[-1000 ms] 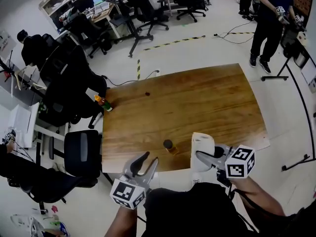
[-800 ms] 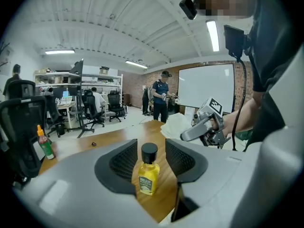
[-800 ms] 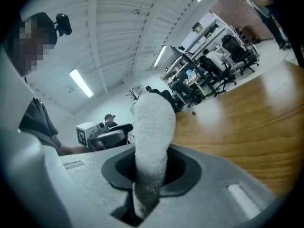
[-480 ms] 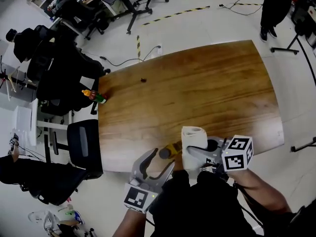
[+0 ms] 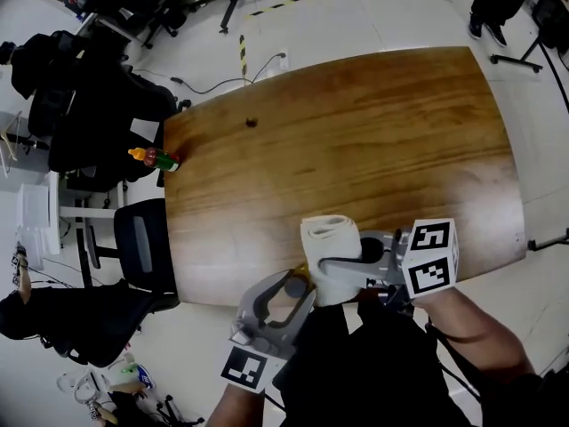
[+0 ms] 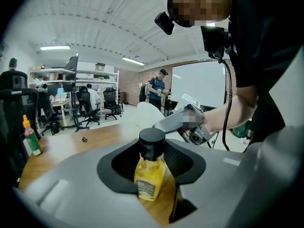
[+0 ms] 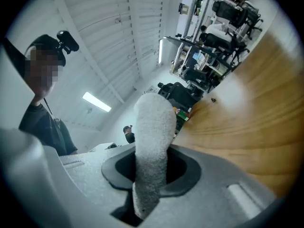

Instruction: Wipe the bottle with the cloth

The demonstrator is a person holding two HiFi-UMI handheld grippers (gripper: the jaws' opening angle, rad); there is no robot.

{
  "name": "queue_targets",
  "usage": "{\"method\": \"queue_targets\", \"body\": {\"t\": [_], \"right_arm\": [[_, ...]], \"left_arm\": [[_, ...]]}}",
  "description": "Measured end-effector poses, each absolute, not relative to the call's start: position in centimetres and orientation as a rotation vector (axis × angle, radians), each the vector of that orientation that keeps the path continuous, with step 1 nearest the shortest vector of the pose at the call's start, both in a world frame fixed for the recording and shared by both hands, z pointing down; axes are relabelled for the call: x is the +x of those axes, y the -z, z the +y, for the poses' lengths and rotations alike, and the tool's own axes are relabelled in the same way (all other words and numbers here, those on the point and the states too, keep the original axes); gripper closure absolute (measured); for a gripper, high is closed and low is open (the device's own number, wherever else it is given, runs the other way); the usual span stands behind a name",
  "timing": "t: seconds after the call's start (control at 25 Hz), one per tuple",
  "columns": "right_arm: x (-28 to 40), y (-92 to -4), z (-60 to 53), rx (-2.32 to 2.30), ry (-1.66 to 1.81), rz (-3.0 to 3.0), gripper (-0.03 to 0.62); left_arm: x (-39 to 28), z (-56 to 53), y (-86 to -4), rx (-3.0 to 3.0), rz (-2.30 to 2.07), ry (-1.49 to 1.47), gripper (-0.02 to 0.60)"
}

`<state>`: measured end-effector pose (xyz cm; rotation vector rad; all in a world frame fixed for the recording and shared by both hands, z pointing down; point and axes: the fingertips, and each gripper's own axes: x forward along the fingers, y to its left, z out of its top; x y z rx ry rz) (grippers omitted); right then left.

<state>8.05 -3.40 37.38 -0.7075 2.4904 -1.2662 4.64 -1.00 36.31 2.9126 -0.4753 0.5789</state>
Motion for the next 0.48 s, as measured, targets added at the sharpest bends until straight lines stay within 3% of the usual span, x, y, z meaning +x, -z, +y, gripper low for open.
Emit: {"method": "queue_targets", "body": {"t": [0.48], "right_arm": [[6.4, -42.0, -4.8, -0.757, 1.351, 2.555, 0.52]], "left_arm": [[4.2, -1.1, -36.6, 2.934, -0.395, -0.54, 0.413]]}}
